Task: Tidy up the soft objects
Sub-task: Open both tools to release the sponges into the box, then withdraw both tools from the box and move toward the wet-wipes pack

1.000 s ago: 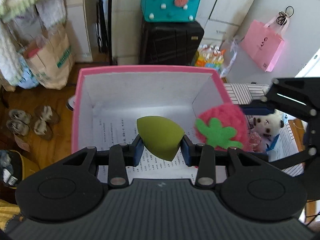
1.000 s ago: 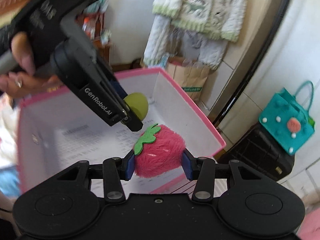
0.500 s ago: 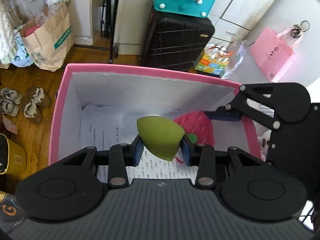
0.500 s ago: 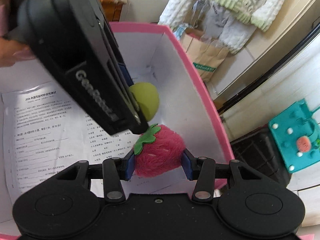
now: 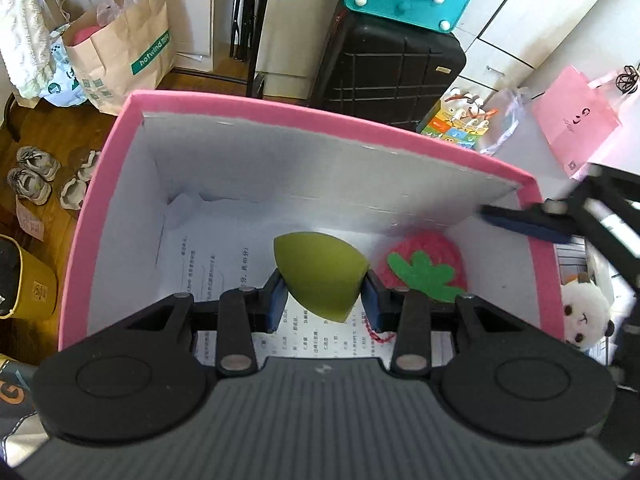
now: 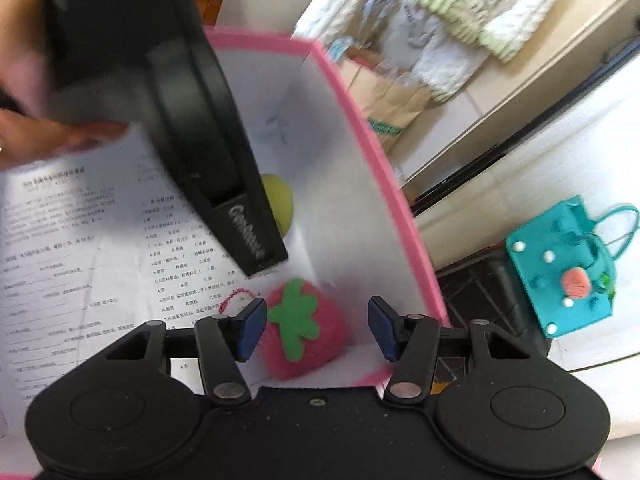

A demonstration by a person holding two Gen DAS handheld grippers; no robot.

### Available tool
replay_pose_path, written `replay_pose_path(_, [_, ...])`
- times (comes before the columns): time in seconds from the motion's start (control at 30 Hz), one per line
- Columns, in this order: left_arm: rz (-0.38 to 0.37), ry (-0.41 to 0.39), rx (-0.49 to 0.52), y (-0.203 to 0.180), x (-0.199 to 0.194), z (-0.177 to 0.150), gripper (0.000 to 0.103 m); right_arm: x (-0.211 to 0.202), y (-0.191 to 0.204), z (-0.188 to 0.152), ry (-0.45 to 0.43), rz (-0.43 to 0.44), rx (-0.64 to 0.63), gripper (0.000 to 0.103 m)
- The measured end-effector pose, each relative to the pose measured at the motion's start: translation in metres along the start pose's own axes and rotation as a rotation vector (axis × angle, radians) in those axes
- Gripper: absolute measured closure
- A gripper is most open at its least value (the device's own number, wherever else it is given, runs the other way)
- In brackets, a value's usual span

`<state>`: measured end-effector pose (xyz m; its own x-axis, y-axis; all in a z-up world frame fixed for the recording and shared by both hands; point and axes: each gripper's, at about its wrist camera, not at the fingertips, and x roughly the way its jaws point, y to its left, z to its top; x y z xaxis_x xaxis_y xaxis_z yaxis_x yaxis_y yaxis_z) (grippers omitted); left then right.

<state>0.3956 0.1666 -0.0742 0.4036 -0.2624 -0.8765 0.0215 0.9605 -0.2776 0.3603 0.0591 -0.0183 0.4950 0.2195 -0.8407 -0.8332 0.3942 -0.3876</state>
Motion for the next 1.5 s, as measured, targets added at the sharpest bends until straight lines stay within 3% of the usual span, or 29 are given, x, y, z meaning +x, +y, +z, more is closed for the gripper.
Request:
replay_pose_path(0.2, [0.008,0.004,0.024,-0.01,0.01,0.003,0.065,-0.051,-0.007,-0.028,-0.138,0.032,0.146,0.042])
replay_pose_path(0.33, [0.013,0.019,0.043,-0.018,0.017,0.003,0.065,-0.064,-0.01,-0.043,-0.174,0.071,0.237,0.042])
replay_pose_path(0.43, [0.037,0.039,0.039,-0.017,0.02,0.003,0.06,-0.07,-0.008,-0.052,-0.185,0.089,0.281,0.042])
replay_pose_path(0.5, [0.047,0.05,0.034,-0.017,0.017,0.004,0.045,-0.072,-0.011,-0.056,-0.194,0.121,0.318,0.042])
replay_pose_path(0.53, [0.057,0.048,0.031,-0.017,0.013,0.004,0.044,-0.073,-0.013,-0.057,-0.199,0.14,0.337,0.042])
replay_pose_path(1.0, [0.108,-0.017,0.181,-0.027,-0.088,-0.037,0.039,-0.105,0.002,-0.071,-0.242,0.246,0.451,0.042])
replay_pose_path(1.23, [0.119,-0.064,0.262,-0.039,-0.143,-0.071,0.034,-0.14,0.016,-0.078,-0.28,0.243,0.457,0.042])
replay_pose_path(1.5, [0.117,-0.157,0.345,-0.056,-0.196,-0.116,0.022,-0.182,0.035,-0.094,-0.341,0.158,0.449,0.041])
